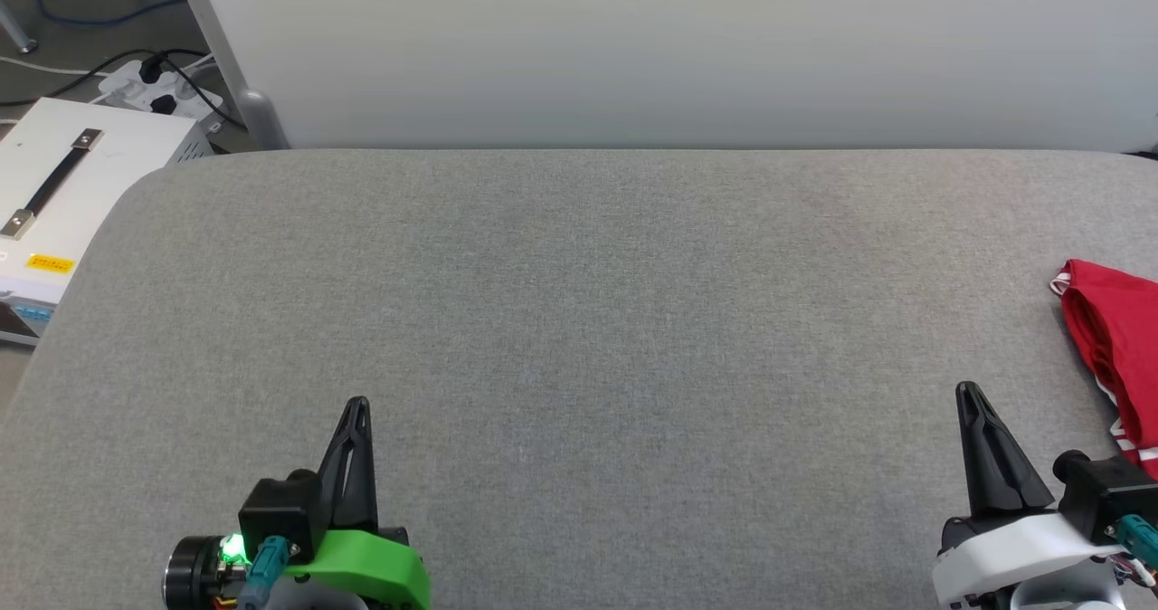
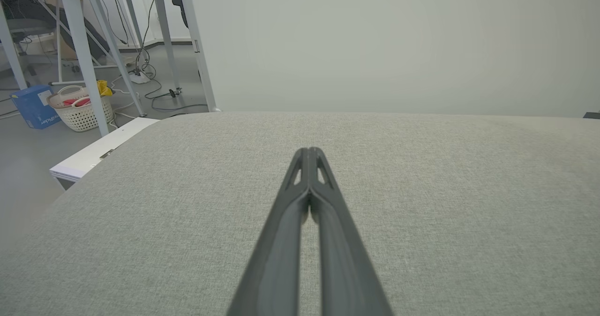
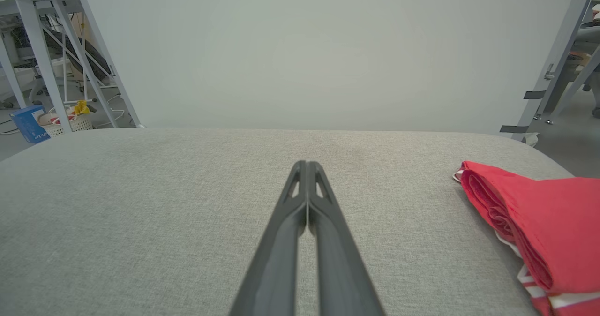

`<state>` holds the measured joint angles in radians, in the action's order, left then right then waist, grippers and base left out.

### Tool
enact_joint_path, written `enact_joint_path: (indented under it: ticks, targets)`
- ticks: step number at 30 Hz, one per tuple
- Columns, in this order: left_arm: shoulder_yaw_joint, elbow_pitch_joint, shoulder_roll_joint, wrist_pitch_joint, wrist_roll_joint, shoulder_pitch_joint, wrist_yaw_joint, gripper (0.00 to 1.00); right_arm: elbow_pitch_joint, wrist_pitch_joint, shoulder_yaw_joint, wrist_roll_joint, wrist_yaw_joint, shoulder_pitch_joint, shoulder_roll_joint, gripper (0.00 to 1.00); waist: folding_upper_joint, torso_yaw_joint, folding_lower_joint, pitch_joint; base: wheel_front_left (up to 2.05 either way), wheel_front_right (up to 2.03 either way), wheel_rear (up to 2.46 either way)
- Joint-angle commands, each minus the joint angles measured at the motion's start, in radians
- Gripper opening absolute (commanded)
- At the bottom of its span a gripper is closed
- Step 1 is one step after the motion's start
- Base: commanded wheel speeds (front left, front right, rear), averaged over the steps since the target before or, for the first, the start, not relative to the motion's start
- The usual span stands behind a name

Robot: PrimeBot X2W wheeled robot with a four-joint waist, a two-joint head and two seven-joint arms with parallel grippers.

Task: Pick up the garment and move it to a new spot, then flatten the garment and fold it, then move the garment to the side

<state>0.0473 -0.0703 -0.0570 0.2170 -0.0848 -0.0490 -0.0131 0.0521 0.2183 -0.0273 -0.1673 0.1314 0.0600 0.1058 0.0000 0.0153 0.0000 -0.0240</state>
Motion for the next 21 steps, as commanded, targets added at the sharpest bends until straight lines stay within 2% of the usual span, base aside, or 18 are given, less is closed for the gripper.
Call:
enact_joint_path:
  ticks: [1,21]
  targets:
    - [-0.004,0.005,0.001,-0.006,0.011,0.008,0.002,0.00,-0.008,-0.007,0.002,0.010,0.000,-0.009,-0.003,0.00,0.0000,0.000,0.0000,0.000,0.00,0.00,0.00]
    - [-0.012,0.017,0.002,-0.046,0.025,0.016,0.004,0.00,-0.017,-0.047,0.007,0.040,0.000,-0.019,-0.013,0.00,0.0000,-0.003,0.0000,0.005,0.00,0.00,0.00]
